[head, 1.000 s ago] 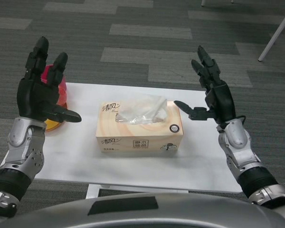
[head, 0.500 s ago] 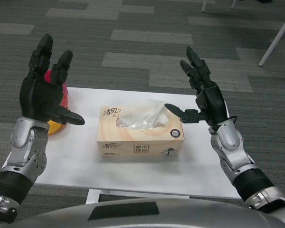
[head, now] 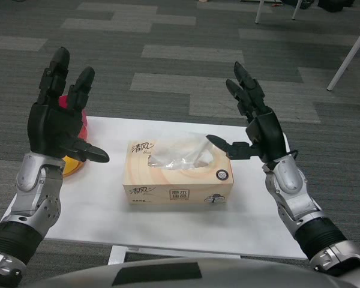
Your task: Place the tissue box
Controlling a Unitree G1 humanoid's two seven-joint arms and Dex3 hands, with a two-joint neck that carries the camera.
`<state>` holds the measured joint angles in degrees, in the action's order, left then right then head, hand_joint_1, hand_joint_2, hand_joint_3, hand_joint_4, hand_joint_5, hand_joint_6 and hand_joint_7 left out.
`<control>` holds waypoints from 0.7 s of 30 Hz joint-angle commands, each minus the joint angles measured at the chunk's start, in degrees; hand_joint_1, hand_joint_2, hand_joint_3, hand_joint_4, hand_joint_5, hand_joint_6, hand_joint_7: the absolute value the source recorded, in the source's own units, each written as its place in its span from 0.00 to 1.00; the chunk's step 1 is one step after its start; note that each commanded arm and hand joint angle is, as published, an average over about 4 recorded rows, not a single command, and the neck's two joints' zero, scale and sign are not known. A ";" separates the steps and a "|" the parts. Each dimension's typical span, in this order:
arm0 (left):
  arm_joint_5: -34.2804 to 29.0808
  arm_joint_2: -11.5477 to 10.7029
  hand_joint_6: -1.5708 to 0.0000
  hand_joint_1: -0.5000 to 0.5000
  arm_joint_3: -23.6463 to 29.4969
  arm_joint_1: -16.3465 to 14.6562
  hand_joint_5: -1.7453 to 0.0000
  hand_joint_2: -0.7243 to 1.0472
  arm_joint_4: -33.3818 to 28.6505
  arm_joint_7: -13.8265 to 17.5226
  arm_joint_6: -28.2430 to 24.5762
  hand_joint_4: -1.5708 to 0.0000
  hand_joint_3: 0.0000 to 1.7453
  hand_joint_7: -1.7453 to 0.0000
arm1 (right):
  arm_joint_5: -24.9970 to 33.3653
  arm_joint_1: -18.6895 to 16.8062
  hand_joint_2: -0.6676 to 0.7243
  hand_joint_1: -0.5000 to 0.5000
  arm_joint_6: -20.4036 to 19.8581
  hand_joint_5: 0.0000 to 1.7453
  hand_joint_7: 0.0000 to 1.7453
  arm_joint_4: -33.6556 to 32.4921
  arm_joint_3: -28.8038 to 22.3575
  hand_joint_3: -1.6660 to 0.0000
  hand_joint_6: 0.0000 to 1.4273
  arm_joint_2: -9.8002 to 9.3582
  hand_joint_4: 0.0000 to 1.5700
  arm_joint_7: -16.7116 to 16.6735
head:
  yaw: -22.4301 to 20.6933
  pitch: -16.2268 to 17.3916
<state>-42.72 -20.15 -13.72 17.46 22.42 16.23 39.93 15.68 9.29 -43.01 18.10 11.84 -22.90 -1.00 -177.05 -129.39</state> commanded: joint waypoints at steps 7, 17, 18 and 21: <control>0.09 0.51 1.00 1.00 0.14 1.08 0.76 0.30 -0.44 -0.54 0.41 1.00 0.00 0.96 | 0.23 1.17 0.18 0.08 0.29 0.22 0.04 -0.79 0.02 0.62 0.00 0.22 0.00 -0.41 | -0.19 -1.18; 0.18 0.99 1.00 1.00 0.41 1.30 0.76 0.30 -0.44 -1.29 1.11 1.00 0.00 0.96 | 0.23 1.96 0.18 0.08 0.29 0.22 0.04 -0.57 0.29 0.62 0.00 0.18 0.00 -0.49 | -0.77 -1.82; 0.18 0.99 1.00 1.00 0.43 1.32 0.76 0.30 -0.44 -1.29 1.11 1.00 0.00 0.96 | 0.23 2.03 0.18 0.08 0.29 0.22 0.04 -0.54 0.35 0.62 0.00 0.18 0.00 -0.49 | -0.63 -1.92; 0.22 1.03 1.00 1.00 0.50 1.39 0.76 0.30 -0.44 -1.29 1.16 1.00 0.00 0.96 | 0.23 2.14 0.18 0.08 0.29 0.22 0.04 -0.52 0.51 0.62 0.00 0.27 0.00 -0.49 | -0.27 -2.27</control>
<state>-42.70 -19.04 -13.64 17.89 22.41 15.13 40.55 15.68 10.70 -43.00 18.02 12.37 -22.75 -1.03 -177.44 -131.53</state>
